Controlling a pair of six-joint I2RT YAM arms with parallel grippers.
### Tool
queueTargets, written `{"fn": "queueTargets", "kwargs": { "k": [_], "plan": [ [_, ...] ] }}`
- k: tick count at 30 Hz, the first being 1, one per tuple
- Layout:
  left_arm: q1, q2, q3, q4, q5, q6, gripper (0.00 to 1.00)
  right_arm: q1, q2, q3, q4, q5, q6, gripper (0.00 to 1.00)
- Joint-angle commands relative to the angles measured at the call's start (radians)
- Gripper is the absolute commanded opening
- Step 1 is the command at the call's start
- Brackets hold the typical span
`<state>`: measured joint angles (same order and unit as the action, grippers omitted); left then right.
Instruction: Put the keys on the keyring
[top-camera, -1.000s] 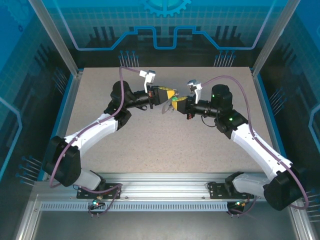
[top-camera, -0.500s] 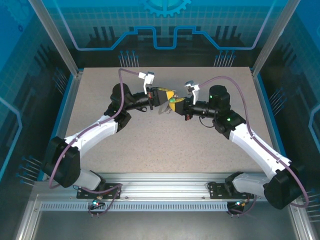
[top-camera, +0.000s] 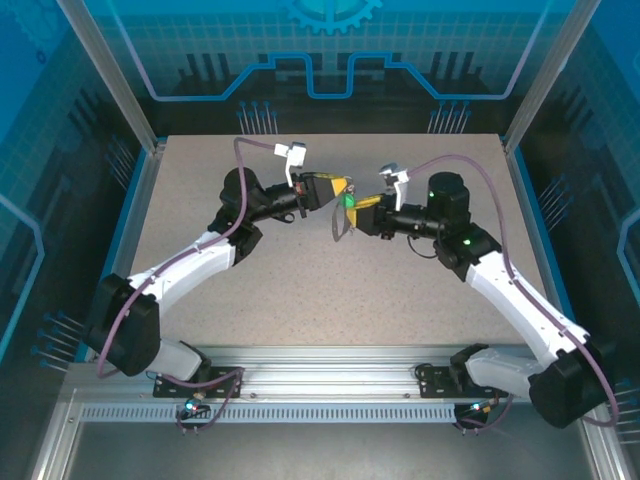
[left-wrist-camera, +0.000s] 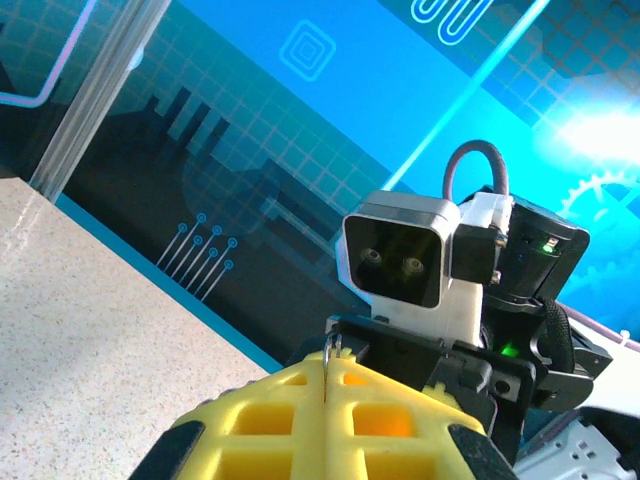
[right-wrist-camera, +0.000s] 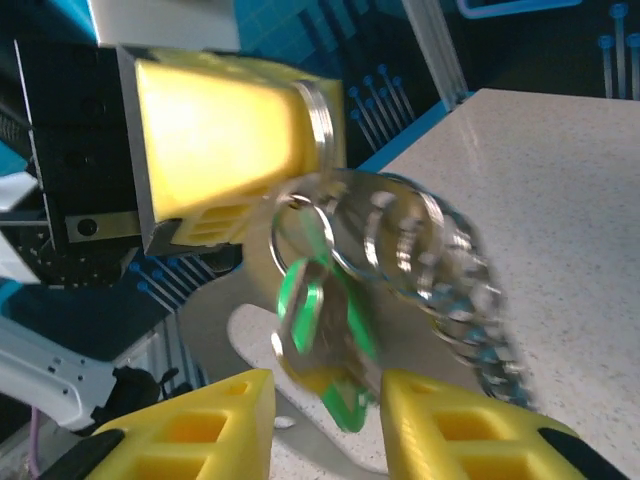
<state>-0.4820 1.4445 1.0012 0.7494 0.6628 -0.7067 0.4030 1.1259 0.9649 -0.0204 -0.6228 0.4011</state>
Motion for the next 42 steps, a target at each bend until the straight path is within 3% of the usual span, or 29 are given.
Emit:
{"fn": "queueTargets", "kwargs": {
  "k": [1,5,11,19,25,42],
  "plan": [
    [-0.007,-0.036,-0.015,0.074,-0.055,-0.009,0.0,-0.074,-0.095,-0.021,-0.03,-0.028,0.028,0.39],
    [-0.007,-0.037,-0.037,0.114,-0.098,-0.046,0.0,-0.134,-0.15,-0.026,0.041,-0.013,0.106,0.42],
    [-0.018,-0.034,-0.07,0.182,-0.172,-0.107,0.0,-0.128,-0.108,-0.024,0.23,0.072,0.287,0.43],
    [-0.06,-0.049,-0.103,0.186,-0.304,-0.139,0.0,-0.029,0.015,0.027,0.37,0.179,0.379,0.48],
    [-0.077,-0.044,-0.108,0.189,-0.338,-0.15,0.0,0.012,0.077,0.034,0.438,0.201,0.419,0.49],
    [-0.08,-0.031,-0.103,0.196,-0.338,-0.152,0.0,0.049,0.118,0.028,0.467,0.175,0.419,0.33]
  ]
}}
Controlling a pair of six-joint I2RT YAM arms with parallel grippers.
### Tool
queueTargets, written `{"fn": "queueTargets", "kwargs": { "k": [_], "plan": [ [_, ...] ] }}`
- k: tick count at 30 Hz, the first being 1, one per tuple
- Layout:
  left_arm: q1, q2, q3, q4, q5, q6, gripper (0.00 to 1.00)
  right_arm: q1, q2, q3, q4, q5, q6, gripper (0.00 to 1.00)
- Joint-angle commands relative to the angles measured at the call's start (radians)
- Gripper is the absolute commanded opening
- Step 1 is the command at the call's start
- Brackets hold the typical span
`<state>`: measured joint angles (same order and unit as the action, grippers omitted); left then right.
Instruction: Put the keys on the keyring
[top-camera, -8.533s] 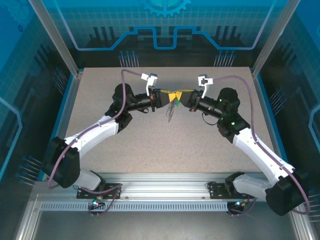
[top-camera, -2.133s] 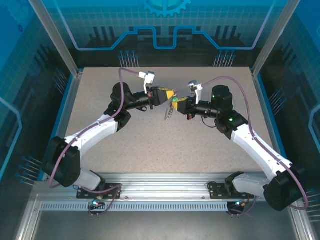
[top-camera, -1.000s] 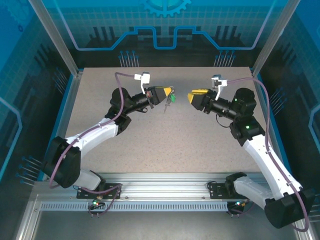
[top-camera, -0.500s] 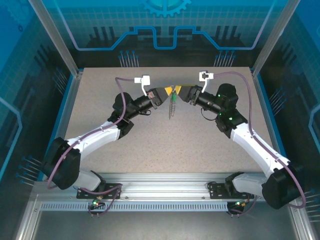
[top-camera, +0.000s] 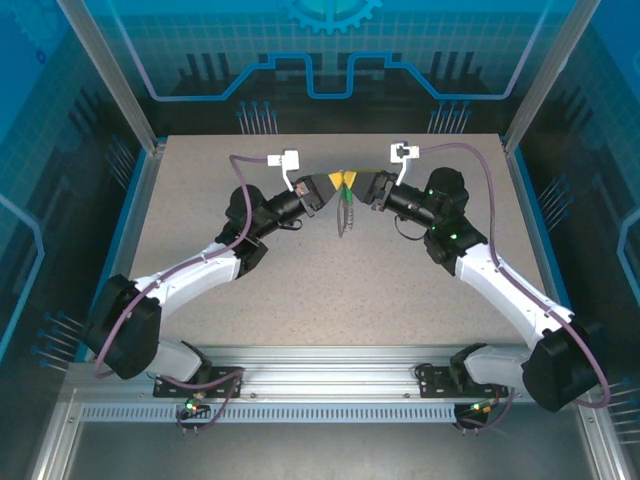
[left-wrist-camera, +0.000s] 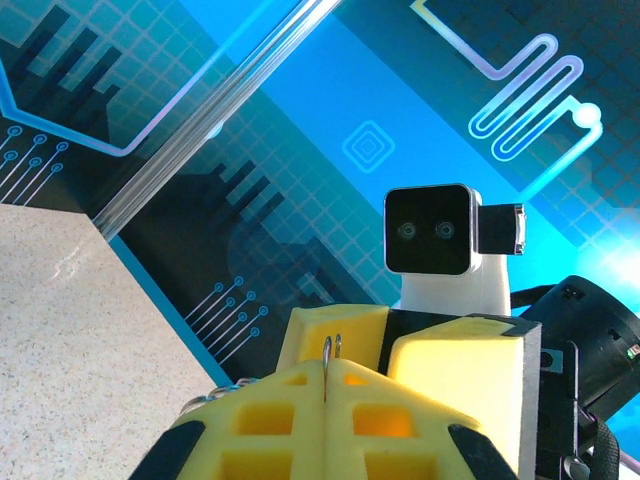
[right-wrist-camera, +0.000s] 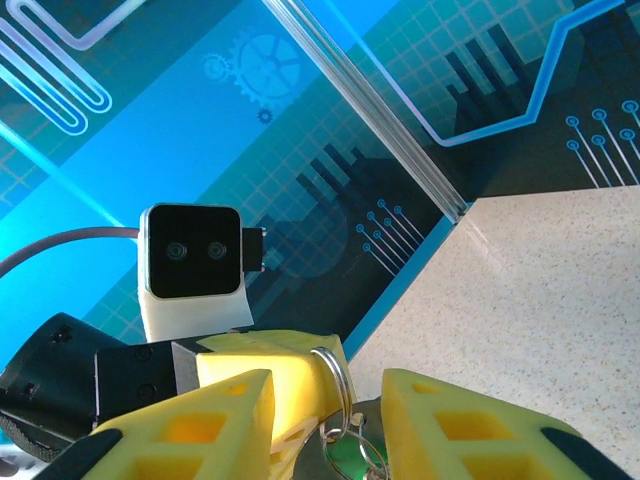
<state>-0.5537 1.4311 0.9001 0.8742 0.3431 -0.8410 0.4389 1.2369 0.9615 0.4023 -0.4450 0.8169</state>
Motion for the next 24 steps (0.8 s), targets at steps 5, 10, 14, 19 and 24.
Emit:
{"fn": "queueTargets", "kwargs": {
  "k": [5,10,14,19,24],
  "plan": [
    [-0.009,-0.015,-0.001,0.072,-0.017,-0.017,0.0,0.015,0.012,0.029,0.05,-0.011,0.001,0.19],
    [-0.011,-0.005,0.003,0.074,-0.012,-0.018,0.0,0.014,0.011,0.034,0.041,-0.016,-0.012,0.03],
    [-0.011,-0.002,0.007,0.076,-0.006,-0.017,0.0,0.003,0.006,0.038,0.031,-0.027,-0.021,0.0],
    [-0.012,0.006,0.012,0.078,0.006,-0.02,0.0,-0.008,0.007,0.042,0.023,-0.039,-0.019,0.12],
    [-0.013,0.015,0.02,0.078,0.02,-0.027,0.0,-0.008,0.022,0.054,0.034,-0.059,-0.02,0.0]
  ]
}}
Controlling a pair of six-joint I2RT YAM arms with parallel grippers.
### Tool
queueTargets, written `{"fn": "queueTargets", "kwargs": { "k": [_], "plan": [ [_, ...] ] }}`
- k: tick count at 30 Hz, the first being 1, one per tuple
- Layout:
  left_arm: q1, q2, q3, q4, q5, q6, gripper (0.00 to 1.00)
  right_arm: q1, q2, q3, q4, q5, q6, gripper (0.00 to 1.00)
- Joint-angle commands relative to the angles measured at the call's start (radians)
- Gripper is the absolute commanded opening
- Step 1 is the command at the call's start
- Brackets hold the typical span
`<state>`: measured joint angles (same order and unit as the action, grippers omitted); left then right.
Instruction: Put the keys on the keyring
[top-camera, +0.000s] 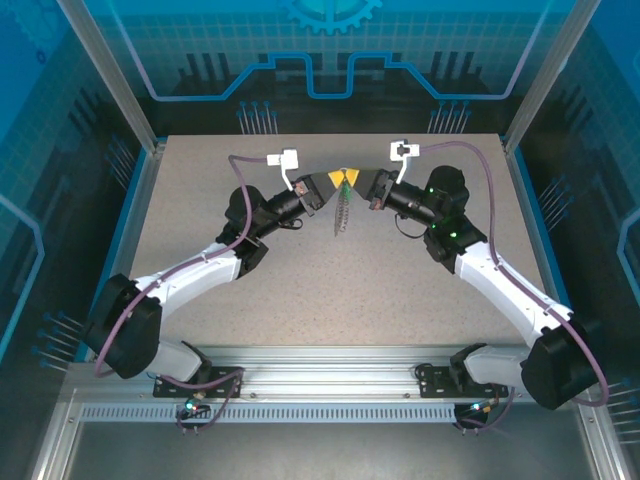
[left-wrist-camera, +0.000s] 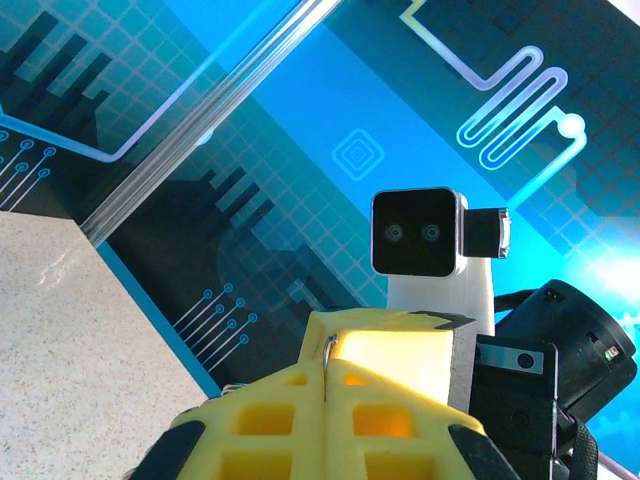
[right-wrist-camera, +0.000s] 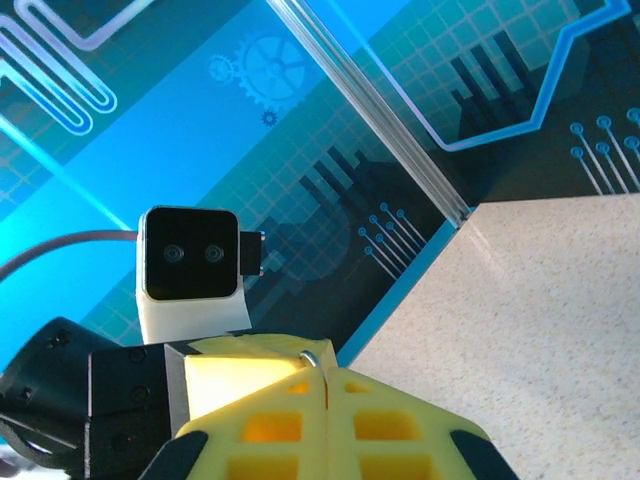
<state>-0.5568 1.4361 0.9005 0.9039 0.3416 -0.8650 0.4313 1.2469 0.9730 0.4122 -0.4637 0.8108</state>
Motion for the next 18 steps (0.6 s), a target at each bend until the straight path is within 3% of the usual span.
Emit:
{"fn": "queueTargets", "kwargs": {
  "k": [1,7,12,18],
  "plan": [
    [-0.011,0.011,0.023,0.047,0.025,-0.003,0.0,0.0,0.014,0.044,0.024,-0.044,-0.016,0.0],
    [-0.008,0.005,0.036,-0.003,0.04,0.024,0.0,-0.027,0.028,0.055,0.01,-0.093,-0.035,0.0],
    [0.025,-0.023,0.056,-0.103,0.072,0.081,0.41,-0.086,0.041,0.088,-0.031,-0.183,-0.066,0.0],
    [0.104,-0.036,0.106,-0.244,0.179,0.146,0.57,-0.12,0.058,0.195,-0.249,-0.319,-0.226,0.0]
  ]
}}
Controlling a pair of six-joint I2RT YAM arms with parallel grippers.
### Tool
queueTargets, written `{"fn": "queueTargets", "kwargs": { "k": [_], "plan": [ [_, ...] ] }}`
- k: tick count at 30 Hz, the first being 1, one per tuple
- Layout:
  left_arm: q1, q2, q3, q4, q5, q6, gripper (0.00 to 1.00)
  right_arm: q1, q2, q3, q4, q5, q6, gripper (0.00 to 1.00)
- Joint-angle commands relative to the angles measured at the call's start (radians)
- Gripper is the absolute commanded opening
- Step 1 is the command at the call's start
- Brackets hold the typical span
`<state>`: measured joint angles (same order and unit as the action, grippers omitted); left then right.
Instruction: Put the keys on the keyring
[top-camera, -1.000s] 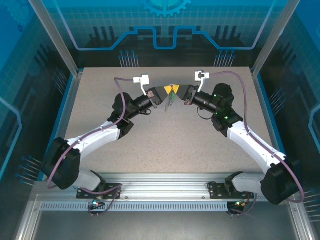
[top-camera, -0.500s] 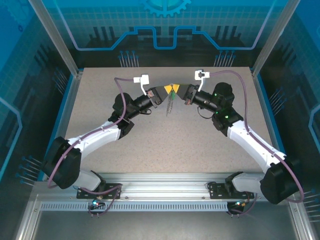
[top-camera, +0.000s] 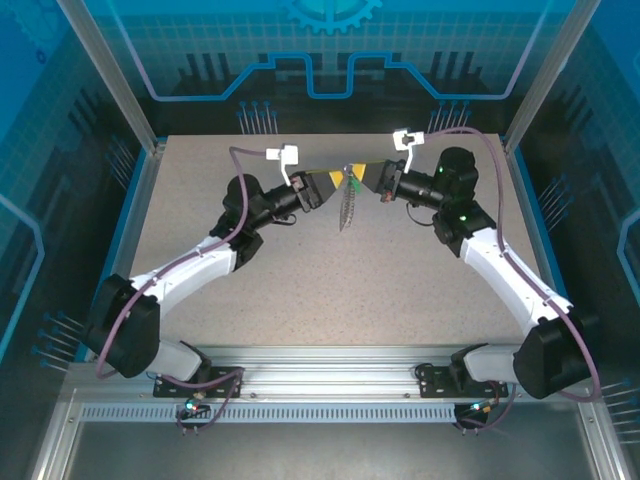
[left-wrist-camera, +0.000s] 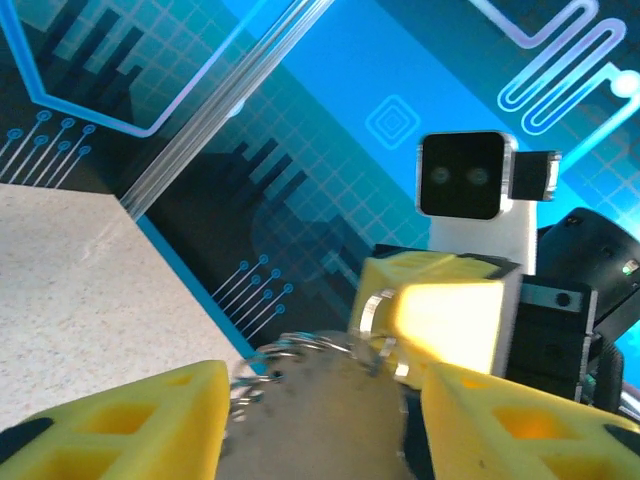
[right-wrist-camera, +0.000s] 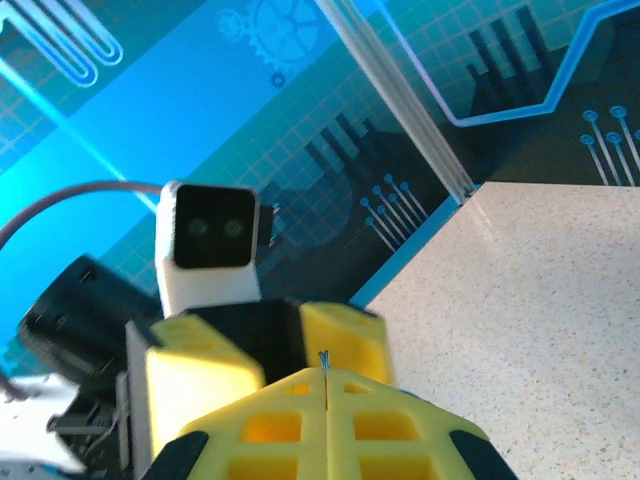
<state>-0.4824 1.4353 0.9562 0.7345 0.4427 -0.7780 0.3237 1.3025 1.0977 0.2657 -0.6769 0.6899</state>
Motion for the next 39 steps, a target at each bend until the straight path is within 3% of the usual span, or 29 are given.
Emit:
{"fn": "queueTargets", "kwargs": {
  "k": [1,15,24,39],
  "plan": [
    [0.04,-0.033,0.062,-0.096,0.098,0.072,0.59,-0.015,0.008,0.089,-0.139,-0.125,-0.133,0.0],
    [0.12,0.04,0.253,-0.346,0.403,0.253,0.66,-0.032,0.145,0.297,-0.458,-0.278,-0.375,0.0],
    [0.14,0.078,0.283,-0.405,0.456,0.307,0.58,-0.042,0.225,0.37,-0.501,-0.344,-0.398,0.0],
    [0.14,0.134,0.308,-0.331,0.515,0.25,0.44,-0.041,0.258,0.376,-0.488,-0.355,-0.389,0.0]
  ]
}}
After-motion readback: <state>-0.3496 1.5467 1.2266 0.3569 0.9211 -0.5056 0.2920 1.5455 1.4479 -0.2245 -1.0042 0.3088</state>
